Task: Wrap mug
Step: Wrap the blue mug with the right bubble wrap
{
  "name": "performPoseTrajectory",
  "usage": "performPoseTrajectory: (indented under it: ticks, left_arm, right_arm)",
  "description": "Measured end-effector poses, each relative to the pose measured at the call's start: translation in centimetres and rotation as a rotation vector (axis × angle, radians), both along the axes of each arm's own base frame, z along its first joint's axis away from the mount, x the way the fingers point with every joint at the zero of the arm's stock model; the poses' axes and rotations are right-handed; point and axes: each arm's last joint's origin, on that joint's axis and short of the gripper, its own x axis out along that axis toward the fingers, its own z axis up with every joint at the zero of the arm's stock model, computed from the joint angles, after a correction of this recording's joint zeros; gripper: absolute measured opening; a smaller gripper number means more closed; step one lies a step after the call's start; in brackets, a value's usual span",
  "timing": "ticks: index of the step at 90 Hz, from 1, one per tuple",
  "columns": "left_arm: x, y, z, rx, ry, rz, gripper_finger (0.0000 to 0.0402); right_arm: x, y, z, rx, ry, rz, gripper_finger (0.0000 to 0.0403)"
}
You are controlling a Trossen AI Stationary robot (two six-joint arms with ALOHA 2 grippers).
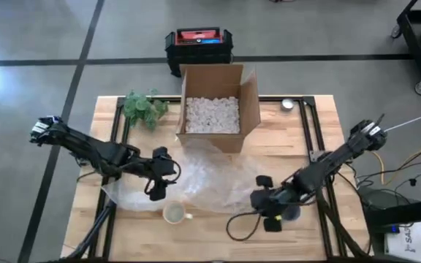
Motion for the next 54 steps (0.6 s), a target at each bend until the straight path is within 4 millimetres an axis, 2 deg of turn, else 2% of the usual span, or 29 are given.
performPoseTrajectory:
  ticks: [6,13,22,29,41,54]
  left_arm:
    - [-0.2,0.2,-1.6,0.000,0.003,0.006,0.0134]
    - [-0.6,0.3,-3.3,-0.014,0.034,0.035,0.0123]
    - [-1.3,0.6,-5.3,-0.045,0.076,0.090,0.0110]
    - [-2.0,0.8,-6.7,-0.067,0.117,0.137,0.0101]
    - [-3.1,1.2,-8.4,-0.090,0.187,0.211,0.0086]
    - [-4.2,1.5,-9.2,-0.081,0.275,0.266,0.0070]
  right_arm:
    - [0.2,-1.2,-1.6,-0.154,0.043,-0.038,0.0043]
    - [0.6,-2.8,-2.4,-0.355,0.046,-0.119,0.0029]
    - [1.8,-4.6,-1.7,-0.582,-0.036,-0.204,0.0015]
    - [2.9,-5.9,-0.7,-0.684,-0.102,-0.269,0.0008]
    - [4.2,-7.6,0.8,-0.631,-0.070,-0.252,0.0002]
    - [4.5,-7.5,2.2,-0.353,-0.015,-0.104,0.0001]
